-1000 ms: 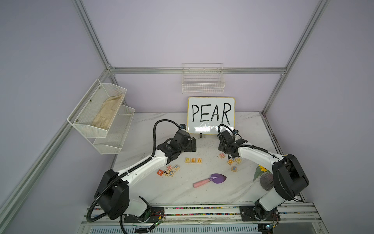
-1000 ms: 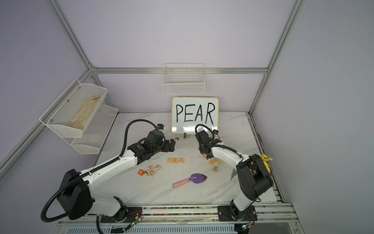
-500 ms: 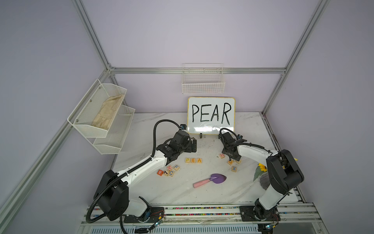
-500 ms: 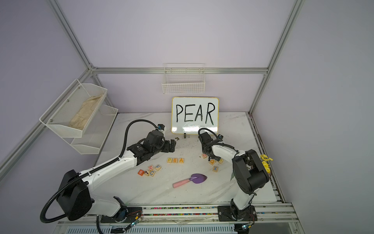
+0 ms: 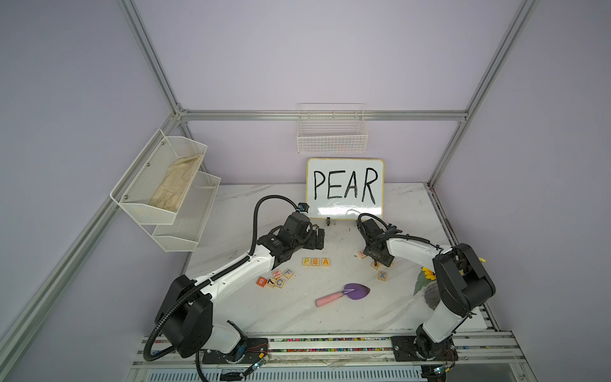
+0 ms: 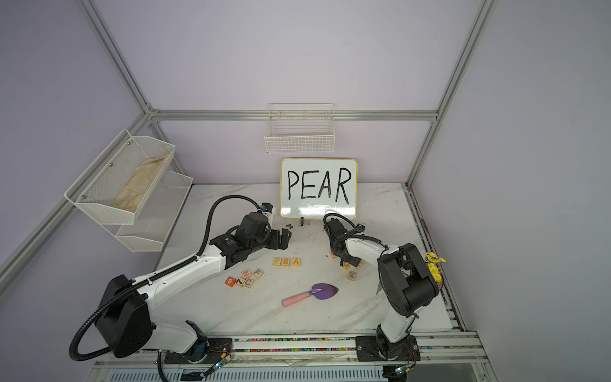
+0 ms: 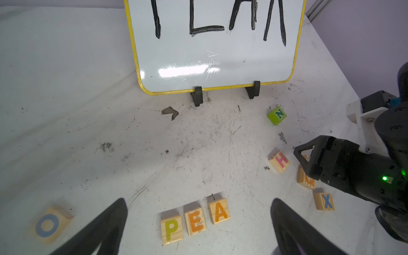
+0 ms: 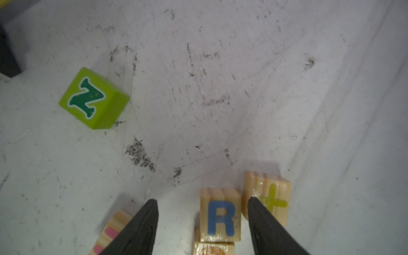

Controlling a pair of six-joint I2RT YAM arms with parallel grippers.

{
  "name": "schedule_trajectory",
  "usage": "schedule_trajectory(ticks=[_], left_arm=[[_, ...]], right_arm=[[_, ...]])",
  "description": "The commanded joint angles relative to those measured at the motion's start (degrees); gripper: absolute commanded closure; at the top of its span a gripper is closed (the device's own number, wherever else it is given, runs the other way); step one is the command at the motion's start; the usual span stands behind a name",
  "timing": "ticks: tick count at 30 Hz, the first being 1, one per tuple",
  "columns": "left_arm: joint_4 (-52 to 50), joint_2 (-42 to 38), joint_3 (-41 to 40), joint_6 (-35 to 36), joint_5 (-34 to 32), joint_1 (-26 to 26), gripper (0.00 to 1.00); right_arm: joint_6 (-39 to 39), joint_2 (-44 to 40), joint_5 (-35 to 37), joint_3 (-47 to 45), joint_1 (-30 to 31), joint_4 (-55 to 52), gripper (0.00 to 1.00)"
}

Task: Spell the uppercase word “pear” with letter blocks
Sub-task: Pick up the letter block from the center of the board.

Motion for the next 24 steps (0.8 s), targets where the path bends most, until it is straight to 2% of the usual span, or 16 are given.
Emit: schedule_trajectory(ticks=[1, 12, 24], left_arm=[[0.95, 0.86, -0.57, 1.29, 2.4, 0.29, 0.0], [0.78, 0.8, -0.64, 1.37, 1.78, 0.32, 0.0], [0.62, 1.24, -0.46, 1.45, 1.69, 0.31, 0.0]], right_arm=[[2.2, -0.46, 0.64, -1.5, -0.24, -2.34, 0.33], [-0.02, -0.24, 0.55, -2.5, -0.22, 1.12, 0.42], [-2.26, -1.12, 5.44, 1.28, 1.97, -2.26, 0.42]])
